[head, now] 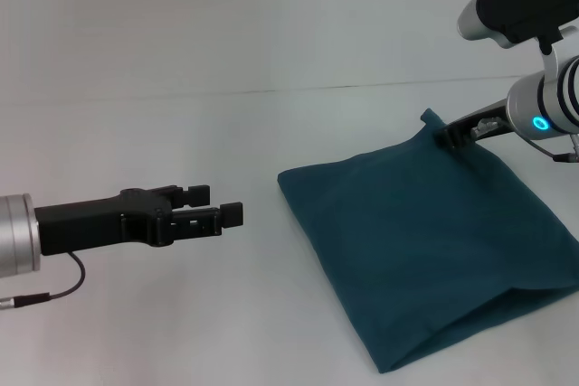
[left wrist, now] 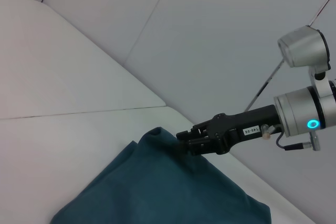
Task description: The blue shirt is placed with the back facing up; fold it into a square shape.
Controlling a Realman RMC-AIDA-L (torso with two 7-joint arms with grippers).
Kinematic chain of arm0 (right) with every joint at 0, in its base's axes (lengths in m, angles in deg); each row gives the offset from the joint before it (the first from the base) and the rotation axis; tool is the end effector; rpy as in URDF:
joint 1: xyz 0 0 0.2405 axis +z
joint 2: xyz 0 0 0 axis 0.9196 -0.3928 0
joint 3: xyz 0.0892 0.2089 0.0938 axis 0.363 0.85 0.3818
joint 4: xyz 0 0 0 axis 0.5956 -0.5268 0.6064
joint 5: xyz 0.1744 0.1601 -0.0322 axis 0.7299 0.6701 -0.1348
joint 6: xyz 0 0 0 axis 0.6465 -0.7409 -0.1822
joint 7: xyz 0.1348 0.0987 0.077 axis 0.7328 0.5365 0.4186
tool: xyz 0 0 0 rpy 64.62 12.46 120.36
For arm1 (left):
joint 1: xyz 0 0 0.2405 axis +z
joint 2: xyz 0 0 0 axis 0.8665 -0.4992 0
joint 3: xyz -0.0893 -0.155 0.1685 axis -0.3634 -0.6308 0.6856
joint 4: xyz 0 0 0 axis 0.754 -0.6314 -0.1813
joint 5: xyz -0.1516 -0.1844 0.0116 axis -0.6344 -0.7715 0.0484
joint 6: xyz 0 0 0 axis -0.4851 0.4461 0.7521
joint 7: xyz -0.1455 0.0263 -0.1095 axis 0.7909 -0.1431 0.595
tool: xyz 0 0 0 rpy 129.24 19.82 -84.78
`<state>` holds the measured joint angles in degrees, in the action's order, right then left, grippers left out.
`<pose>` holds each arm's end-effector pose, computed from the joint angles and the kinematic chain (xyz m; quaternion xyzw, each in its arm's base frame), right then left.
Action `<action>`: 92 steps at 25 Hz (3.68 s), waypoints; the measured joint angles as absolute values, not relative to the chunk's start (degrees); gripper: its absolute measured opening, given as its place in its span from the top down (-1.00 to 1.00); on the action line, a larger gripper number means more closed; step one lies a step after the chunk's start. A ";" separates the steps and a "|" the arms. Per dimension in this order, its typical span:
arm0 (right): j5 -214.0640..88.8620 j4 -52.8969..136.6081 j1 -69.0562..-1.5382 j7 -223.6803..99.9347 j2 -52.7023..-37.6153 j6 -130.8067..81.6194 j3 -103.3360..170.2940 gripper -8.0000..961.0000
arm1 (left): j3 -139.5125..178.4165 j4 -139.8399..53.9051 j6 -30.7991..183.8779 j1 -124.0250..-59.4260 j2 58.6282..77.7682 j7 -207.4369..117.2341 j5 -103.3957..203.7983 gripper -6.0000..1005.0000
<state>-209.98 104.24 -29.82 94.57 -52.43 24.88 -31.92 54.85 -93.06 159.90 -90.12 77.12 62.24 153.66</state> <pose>0.2182 0.4777 0.0032 -0.8222 0.3905 -0.0728 0.4076 -0.2160 0.3733 -0.0155 -0.8902 -0.3597 -0.2648 0.0892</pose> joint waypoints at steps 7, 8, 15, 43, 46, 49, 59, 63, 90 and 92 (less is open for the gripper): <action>-210.21 102.64 -29.54 94.56 -52.32 23.72 -31.92 0.31 | 54.85 -92.37 159.89 -90.17 77.12 62.24 153.61 -0.74; -210.23 102.54 -29.50 94.54 -52.31 23.56 -31.96 0.33 | 54.85 -92.37 159.89 -90.17 77.12 62.24 153.61 -0.74; -210.23 102.49 -29.67 94.60 -52.36 23.00 -31.79 0.43 | 54.85 -92.35 159.89 -90.20 77.12 62.24 153.61 -0.74; -211.56 97.49 -29.10 94.16 -52.00 15.32 -22.19 0.87 | 54.85 -91.47 159.17 -90.80 77.03 62.07 153.87 -0.74; -213.03 97.32 -28.84 94.60 -52.02 15.23 -20.53 0.86 | 54.84 -91.41 159.13 -90.75 77.03 62.02 153.79 -0.74; -210.91 100.00 -30.04 93.40 -52.25 15.95 -20.68 0.49 | 54.75 -90.91 158.90 -90.75 77.03 61.61 153.67 -0.74; -200.45 96.74 -31.82 87.00 -52.52 14.95 -25.87 -0.57 | 54.86 -90.71 158.29 -90.80 77.10 61.41 153.61 -0.74; -199.27 90.03 -31.00 85.71 -52.30 11.85 -25.85 -0.74 | 54.77 -90.30 158.23 -90.82 77.12 60.96 153.60 -0.74; -185.46 118.85 -45.35 74.09 -52.26 35.71 -23.18 -0.57 | 54.64 -90.18 158.27 -92.23 75.91 66.66 156.17 -0.74; -183.97 119.86 -46.06 71.19 -52.23 40.41 -20.80 -0.41 | 54.79 -90.11 158.99 -92.92 75.66 67.94 157.19 -0.74</action>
<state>-183.97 119.86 -46.06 71.19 -52.23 40.41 -20.80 54.79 -90.11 158.99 -92.92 75.66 67.94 157.19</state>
